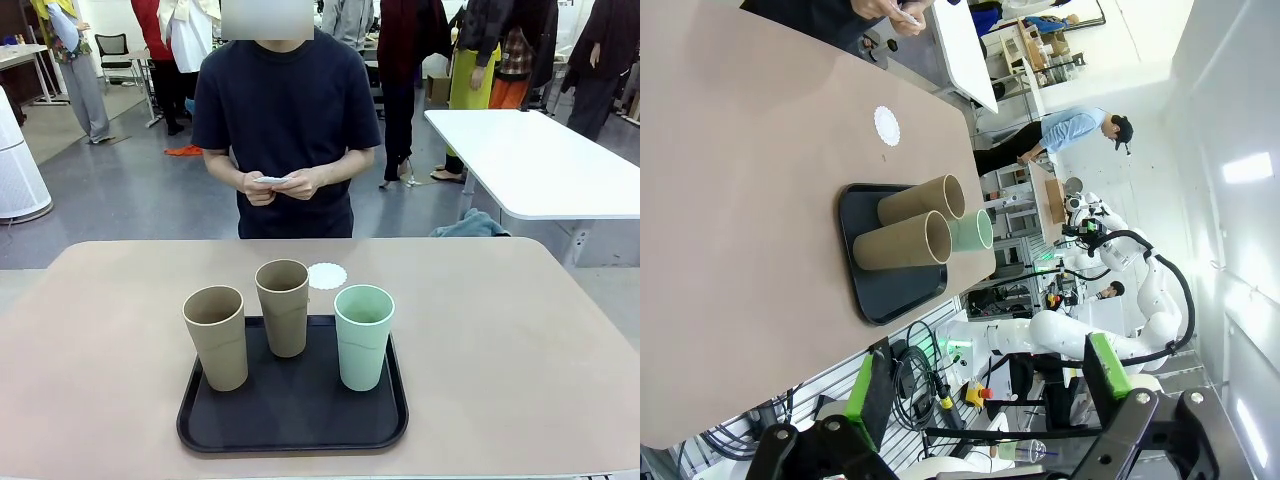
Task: Place coasters on the table and set cups on them.
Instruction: Pick up one Reusable plastic cup and place it on a coaster set by the human.
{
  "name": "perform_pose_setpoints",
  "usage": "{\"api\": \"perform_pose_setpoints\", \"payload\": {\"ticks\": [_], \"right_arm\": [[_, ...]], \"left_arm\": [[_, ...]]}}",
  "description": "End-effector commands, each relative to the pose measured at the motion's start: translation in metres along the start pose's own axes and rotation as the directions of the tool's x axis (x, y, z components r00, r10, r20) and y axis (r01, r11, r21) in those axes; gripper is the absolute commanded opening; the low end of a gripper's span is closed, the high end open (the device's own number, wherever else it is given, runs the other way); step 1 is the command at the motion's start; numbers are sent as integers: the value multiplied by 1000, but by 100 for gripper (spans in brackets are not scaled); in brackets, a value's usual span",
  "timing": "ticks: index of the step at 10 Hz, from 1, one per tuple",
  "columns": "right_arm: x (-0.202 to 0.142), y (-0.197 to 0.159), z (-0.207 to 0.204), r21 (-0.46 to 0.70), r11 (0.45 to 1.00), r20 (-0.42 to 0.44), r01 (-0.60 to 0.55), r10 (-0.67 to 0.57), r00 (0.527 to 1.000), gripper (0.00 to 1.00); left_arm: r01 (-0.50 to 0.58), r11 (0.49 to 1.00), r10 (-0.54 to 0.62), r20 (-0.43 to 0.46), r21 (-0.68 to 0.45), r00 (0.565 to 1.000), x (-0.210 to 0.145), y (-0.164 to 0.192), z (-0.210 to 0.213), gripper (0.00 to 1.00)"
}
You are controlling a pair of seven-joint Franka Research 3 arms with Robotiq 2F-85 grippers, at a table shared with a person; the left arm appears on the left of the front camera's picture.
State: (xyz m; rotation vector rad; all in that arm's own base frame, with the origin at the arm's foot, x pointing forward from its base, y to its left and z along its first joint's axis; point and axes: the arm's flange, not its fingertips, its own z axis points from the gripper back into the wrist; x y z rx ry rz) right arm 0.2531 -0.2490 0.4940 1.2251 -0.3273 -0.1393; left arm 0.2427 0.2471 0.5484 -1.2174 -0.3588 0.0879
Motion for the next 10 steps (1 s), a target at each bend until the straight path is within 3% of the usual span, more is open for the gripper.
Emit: {"api": "perform_pose_setpoints", "payload": {"ticks": [1, 4, 6, 7, 8, 9, 10], "right_arm": [[0, -1, 0, -3, 1000, -15, 0, 0, 1000, 100], [0, 0, 0, 0, 1000, 0, 0, 0, 1000, 100], [20, 60, -45, -136, 946, -183, -295, 268, 946, 100], [34, 79, -78, -254, 894, -240, -369, 311, 919, 100], [47, 92, -113, -321, 814, -344, -484, 376, 860, 100], [52, 98, -147, -343, 706, -468, -619, 443, 764, 100], [51, 97, -181, -364, 564, -602, -741, 465, 649, 100]], "left_arm": [[3, 1000, -3, 5, -11, 1000, -2, -2, 0, 100], [3, 1000, -3, 5, -11, 1000, -2, -2, 0, 100], [3, 1000, -3, 5, -11, 1000, -2, -2, 0, 100], [3, 1000, -3, 5, -11, 1000, -2, -2, 0, 100], [3, 1000, -3, 5, -11, 1000, -2, -2, 0, 100], [3, 1000, -3, 5, -11, 1000, -2, -2, 0, 100], [3, 1000, -3, 5, -11, 1000, -2, -2, 0, 100]]}}
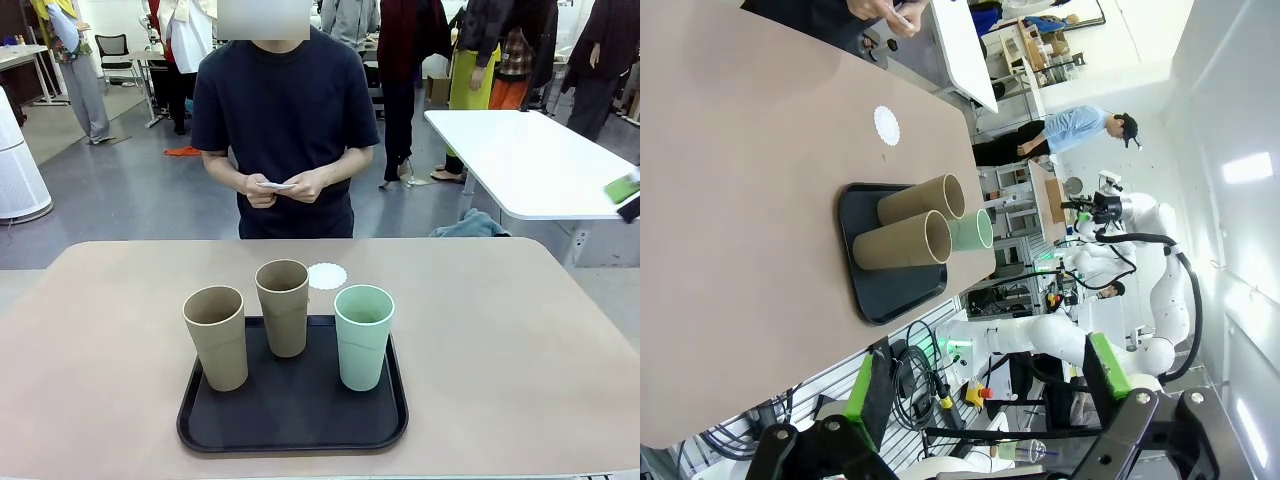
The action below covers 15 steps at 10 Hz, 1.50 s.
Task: Place coasters on the table and set cups on them.
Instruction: Pick up one Reusable plastic cup and place it on a coaster set by the human.
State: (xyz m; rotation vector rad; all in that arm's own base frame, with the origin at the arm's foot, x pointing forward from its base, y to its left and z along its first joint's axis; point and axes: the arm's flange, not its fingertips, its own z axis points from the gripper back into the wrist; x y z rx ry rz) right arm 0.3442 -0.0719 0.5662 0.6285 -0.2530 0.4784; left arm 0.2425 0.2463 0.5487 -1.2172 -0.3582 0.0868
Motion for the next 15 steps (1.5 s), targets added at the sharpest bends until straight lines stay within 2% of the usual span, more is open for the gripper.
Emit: {"api": "perform_pose_setpoints", "payload": {"ticks": [1, 3, 4, 5, 6, 7, 8, 14, 15], "right_arm": [[6, -4, -50, -236, 927, -184, -292, 252, 950, 100], [1, 14, -97, -312, 814, -294, -490, 408, 864, 100], [-9, 21, -118, -255, 789, -347, -559, 465, 814, 100], [-20, 24, -133, -152, 799, -402, -581, 487, 775, 100], [-30, 28, -141, -97, 803, -413, -589, 506, 758, 100], [-37, 33, -141, -67, 831, -364, -552, 495, 789, 100], [-15, 31, -145, -153, 799, -418, -581, 481, 771, 100], [-17, 33, -144, -126, 801, -400, -586, 500, 769, 100], [-13, 12, -146, -69, 808, -236, -586, 557, 796, 100]], "left_arm": [[3, 1000, -3, 6, -12, 1000, -2, -2, 1, 100], [3, 1000, -3, 6, -12, 1000, -2, -2, 1, 100], [3, 1000, -3, 6, -12, 1000, -2, -2, 1, 100], [3, 1000, -3, 6, -12, 1000, -2, -2, 1, 100], [3, 1000, -3, 6, -12, 1000, -2, -2, 1, 100], [3, 1000, -3, 6, -12, 1000, -2, -2, 1, 100], [3, 1000, -3, 6, -12, 1000, -2, -2, 1, 100], [3, 1000, -3, 6, -12, 1000, -2, -2, 1, 100], [3, 1000, -3, 6, -12, 1000, -2, -2, 1, 100]]}}
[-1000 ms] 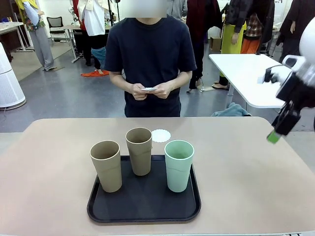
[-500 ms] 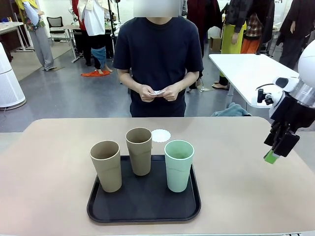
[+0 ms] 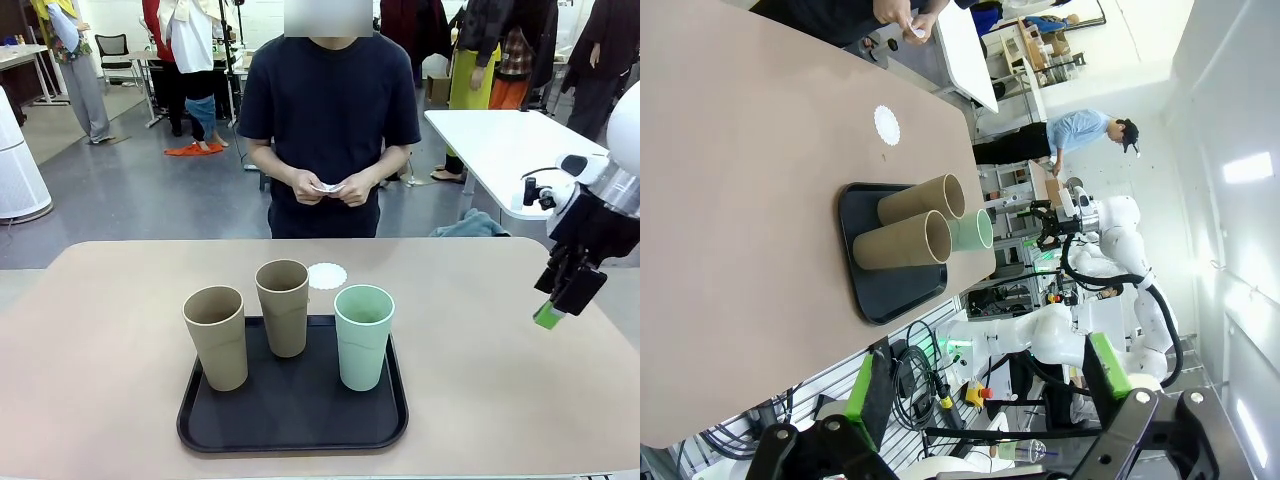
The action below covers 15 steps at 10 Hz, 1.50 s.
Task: Place coasters on the table and set cups on them.
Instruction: Pick up one Reusable plastic cup and place it on a coaster set by the human.
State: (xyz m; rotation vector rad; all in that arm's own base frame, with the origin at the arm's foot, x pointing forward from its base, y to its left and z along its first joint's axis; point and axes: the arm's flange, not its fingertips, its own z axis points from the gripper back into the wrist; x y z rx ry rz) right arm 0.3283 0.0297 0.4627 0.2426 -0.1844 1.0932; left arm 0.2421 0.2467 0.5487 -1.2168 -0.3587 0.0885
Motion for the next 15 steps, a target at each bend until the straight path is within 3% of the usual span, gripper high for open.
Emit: {"api": "perform_pose_setpoints", "payload": {"ticks": [1, 2, 3, 4, 5, 7, 11, 13, 15], "right_arm": [[-8, -27, -11, 165, 977, 317, -134, 76, 945, 100], [-8, -40, -15, 186, 950, 484, -253, 135, 864, 100], [-15, -48, -21, 186, 920, 599, -344, 171, 782, 100], [-23, -57, -33, 172, 893, 681, -417, 198, 705, 100], [-27, -66, -41, 130, 887, 717, -442, 224, 660, 100], [-34, -70, -61, 91, 940, 687, -328, 179, 705, 100], [-37, -66, -87, 94, 946, 704, -310, 157, 693, 100], [-39, -68, -85, 123, 943, 673, -310, 150, 724, 100], [-39, -68, -85, 123, 943, 673, -310, 150, 724, 100]], "left_arm": [[4, 1000, -4, 5, -12, 1000, -2, -2, 1, 100], [4, 1000, -4, 5, -12, 1000, -2, -2, 1, 100], [4, 1000, -4, 5, -12, 1000, -2, -2, 1, 100], [4, 1000, -4, 5, -12, 1000, -2, -2, 1, 100], [4, 1000, -4, 5, -12, 1000, -2, -2, 1, 100], [4, 1000, -4, 5, -12, 1000, -2, -2, 1, 100], [4, 1000, -4, 5, -12, 1000, -2, -2, 1, 100], [4, 1000, -4, 5, -12, 1000, -2, -2, 1, 100], [4, 1000, -4, 5, -12, 1000, -2, -2, 1, 100]]}}
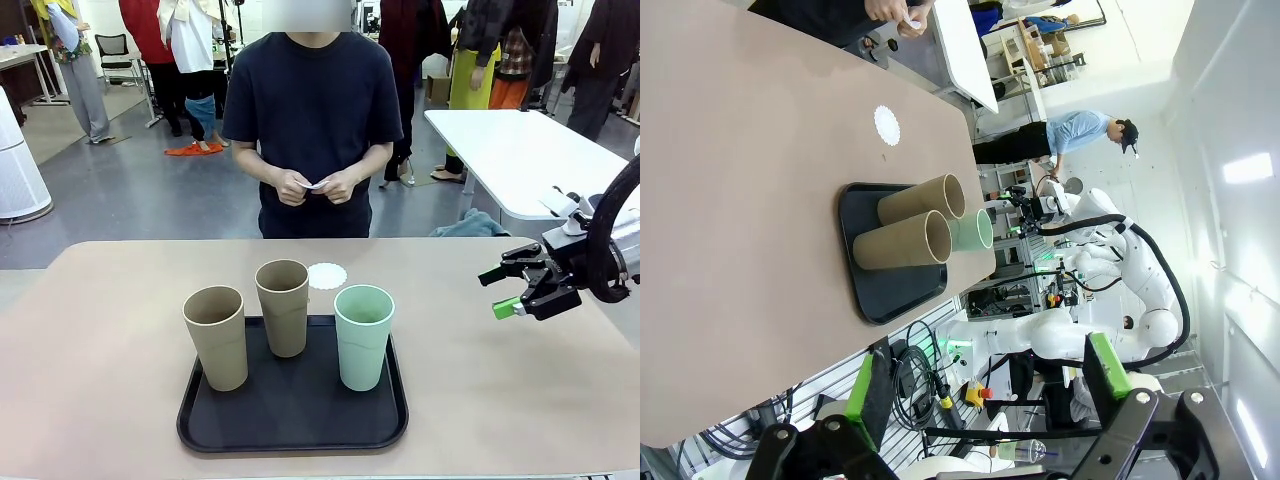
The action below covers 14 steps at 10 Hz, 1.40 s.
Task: Place coasters on the table and set cups on them.
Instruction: Pick up one Reusable plastic cup and place it on a coaster set by the human.
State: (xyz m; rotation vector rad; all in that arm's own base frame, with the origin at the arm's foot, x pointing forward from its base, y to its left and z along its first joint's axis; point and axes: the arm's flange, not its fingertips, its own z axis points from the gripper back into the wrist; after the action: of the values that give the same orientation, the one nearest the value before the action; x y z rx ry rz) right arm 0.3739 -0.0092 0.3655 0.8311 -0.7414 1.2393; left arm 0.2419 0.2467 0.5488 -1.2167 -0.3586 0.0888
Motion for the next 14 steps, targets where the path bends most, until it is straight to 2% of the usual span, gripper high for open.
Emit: {"api": "perform_pose_setpoints", "payload": {"ticks": [1, 3, 4, 5, 8, 10, 12, 13, 14], "right_arm": [[-1, 0, -1, 7, 1000, 7, -5, 5, 1000, 100], [0, 0, 0, 1, 1000, -1, 0, 0, 1000, 100], [-5, 4, -21, 42, 994, -9, -97, 98, 995, 100], [-8, 8, -45, 83, 987, 12, -140, 140, 990, 100], [-12, 8, -92, 100, 986, 44, -130, 126, 991, 100], [-13, -1, -107, 133, 988, 143, -79, 60, 988, 100], [-19, -1, -122, 187, 981, 157, -57, 28, 987, 100], [-19, -2, -127, 194, 979, 180, -61, 25, 983, 100], [-19, -1, -128, 164, 982, 165, -92, 64, 984, 100]], "left_arm": [[4, 1000, -4, 5, -12, 1000, -1, -2, 0, 100], [4, 1000, -4, 5, -12, 1000, -1, -2, 0, 100], [4, 1000, -4, 5, -12, 1000, -1, -2, 0, 100], [4, 1000, -4, 5, -12, 1000, -1, -2, 0, 100], [4, 1000, -4, 5, -12, 1000, -1, -2, 0, 100], [4, 1000, -4, 5, -12, 1000, -1, -2, 0, 100], [4, 1000, -4, 5, -12, 1000, -1, -2, 0, 100], [4, 1000, -4, 5, -12, 1000, -1, -2, 0, 100], [4, 1000, -4, 5, -12, 1000, -1, -2, 0, 100]]}}
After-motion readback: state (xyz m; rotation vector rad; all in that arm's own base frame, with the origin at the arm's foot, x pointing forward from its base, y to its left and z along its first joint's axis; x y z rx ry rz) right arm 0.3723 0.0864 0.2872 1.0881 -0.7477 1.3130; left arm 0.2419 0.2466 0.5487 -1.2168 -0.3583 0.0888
